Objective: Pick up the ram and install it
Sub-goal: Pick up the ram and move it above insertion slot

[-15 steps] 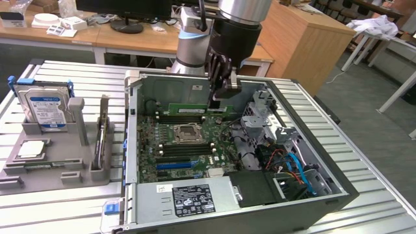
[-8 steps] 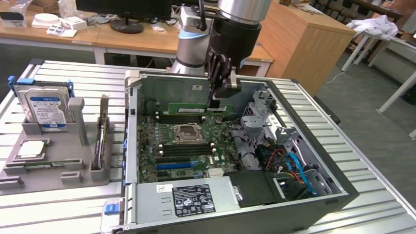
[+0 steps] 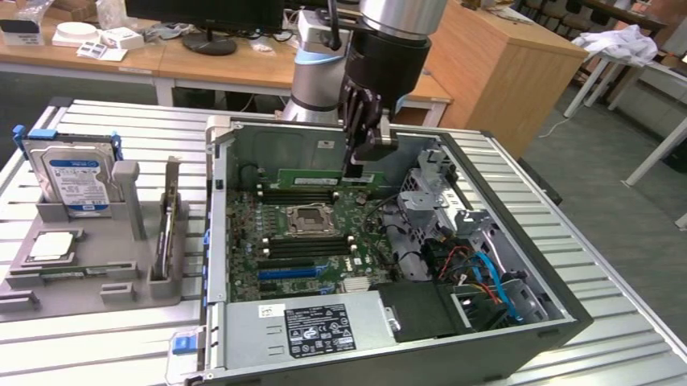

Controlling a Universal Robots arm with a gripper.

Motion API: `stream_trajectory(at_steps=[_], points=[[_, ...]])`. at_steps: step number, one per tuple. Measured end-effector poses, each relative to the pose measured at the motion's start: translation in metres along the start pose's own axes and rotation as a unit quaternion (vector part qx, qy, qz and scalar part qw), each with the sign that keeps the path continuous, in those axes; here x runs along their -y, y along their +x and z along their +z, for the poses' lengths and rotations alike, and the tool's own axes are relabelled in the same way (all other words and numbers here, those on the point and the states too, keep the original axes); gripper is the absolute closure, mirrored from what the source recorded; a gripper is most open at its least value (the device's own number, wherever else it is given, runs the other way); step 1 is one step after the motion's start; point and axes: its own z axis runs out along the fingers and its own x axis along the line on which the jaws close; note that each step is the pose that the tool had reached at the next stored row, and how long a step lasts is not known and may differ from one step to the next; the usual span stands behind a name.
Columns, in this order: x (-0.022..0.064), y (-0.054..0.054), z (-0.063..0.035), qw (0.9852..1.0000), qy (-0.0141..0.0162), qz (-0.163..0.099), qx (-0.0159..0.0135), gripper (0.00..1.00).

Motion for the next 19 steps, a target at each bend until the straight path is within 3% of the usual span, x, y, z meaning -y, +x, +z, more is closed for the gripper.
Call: stream_trajectory(at_steps=[19], points=[[-0.0002,-0.011,0.0001,1.0,0.0,0.0,0.0,0.88]])
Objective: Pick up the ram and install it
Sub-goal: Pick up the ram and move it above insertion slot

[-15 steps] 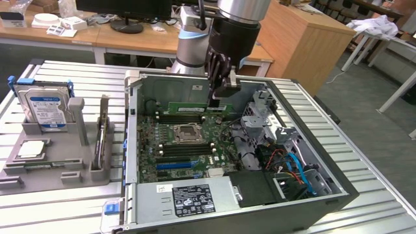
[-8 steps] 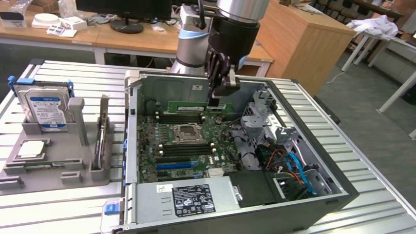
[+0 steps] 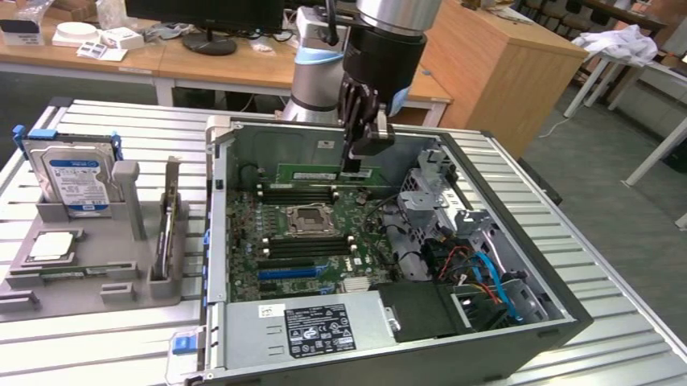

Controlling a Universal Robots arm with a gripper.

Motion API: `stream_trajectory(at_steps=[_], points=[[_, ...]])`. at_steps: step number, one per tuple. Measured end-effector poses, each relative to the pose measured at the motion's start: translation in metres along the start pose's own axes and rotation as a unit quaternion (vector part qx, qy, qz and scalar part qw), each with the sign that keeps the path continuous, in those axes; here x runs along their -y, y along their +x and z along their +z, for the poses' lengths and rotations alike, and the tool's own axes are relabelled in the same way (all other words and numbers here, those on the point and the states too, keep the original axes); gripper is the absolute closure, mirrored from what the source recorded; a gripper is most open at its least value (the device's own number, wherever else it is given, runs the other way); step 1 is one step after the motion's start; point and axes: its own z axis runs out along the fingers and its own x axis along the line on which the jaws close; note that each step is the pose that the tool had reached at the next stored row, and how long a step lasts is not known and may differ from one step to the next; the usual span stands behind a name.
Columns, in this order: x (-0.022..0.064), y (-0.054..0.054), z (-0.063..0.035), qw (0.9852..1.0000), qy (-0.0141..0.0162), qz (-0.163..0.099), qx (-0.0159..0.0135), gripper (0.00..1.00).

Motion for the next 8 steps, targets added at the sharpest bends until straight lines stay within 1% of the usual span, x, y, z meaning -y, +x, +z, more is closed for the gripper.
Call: stream_trajectory(at_steps=[8], points=[[-0.0001,-0.0042,0.0,1.0,0.0,0.0,0.0,0.88]])
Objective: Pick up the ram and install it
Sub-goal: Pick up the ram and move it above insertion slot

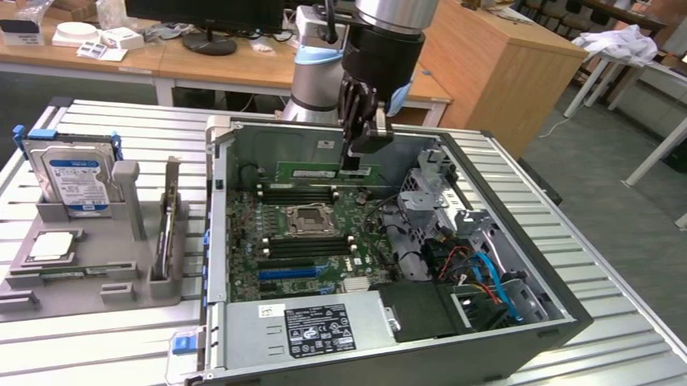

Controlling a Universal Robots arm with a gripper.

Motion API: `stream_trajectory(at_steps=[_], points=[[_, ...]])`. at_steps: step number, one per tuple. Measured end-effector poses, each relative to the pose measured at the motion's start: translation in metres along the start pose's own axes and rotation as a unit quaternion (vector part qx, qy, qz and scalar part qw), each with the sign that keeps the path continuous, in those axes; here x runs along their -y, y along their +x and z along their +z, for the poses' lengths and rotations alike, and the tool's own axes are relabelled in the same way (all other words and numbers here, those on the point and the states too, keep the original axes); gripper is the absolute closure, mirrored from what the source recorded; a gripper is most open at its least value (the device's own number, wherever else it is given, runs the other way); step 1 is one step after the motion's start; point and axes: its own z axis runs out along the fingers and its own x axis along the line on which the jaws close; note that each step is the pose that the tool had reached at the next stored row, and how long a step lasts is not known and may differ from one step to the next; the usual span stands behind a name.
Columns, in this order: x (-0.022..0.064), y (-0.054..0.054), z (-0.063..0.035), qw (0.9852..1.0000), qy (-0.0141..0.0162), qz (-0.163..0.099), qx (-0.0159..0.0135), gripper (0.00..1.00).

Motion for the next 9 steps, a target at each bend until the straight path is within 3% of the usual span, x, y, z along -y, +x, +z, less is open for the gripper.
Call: stream_trajectory(at_steps=[9], points=[[-0.0001,-0.0039,0.0,1.0,0.0,0.0,0.0,0.88]])
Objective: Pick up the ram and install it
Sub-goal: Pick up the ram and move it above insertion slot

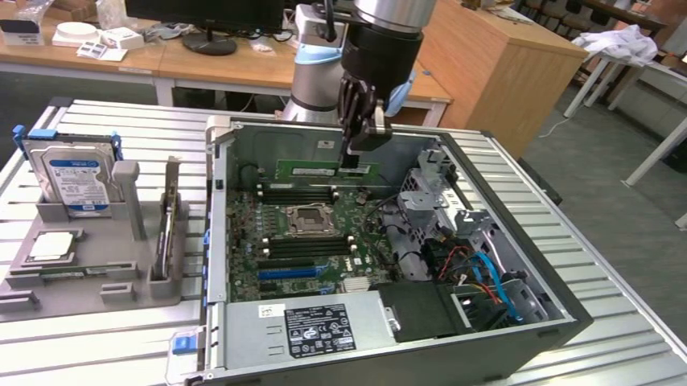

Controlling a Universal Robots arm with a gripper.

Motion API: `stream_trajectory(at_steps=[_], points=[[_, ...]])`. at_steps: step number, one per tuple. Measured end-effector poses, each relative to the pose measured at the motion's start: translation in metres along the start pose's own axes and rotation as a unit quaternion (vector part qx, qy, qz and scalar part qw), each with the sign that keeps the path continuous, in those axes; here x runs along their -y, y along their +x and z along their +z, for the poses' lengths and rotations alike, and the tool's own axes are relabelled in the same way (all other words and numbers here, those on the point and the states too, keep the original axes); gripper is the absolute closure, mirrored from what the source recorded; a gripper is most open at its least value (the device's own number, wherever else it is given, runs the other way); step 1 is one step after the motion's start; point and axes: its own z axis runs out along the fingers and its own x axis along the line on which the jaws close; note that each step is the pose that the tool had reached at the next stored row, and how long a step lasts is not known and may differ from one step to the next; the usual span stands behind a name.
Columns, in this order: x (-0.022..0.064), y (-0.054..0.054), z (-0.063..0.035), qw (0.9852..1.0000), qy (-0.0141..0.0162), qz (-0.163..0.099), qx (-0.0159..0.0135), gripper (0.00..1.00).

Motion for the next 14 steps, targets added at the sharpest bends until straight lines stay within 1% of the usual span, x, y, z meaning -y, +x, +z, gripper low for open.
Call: stream_trajectory(at_steps=[14], points=[[-0.0001,-0.0037,0.0001,1.0,0.0,0.0,0.0,0.88]])
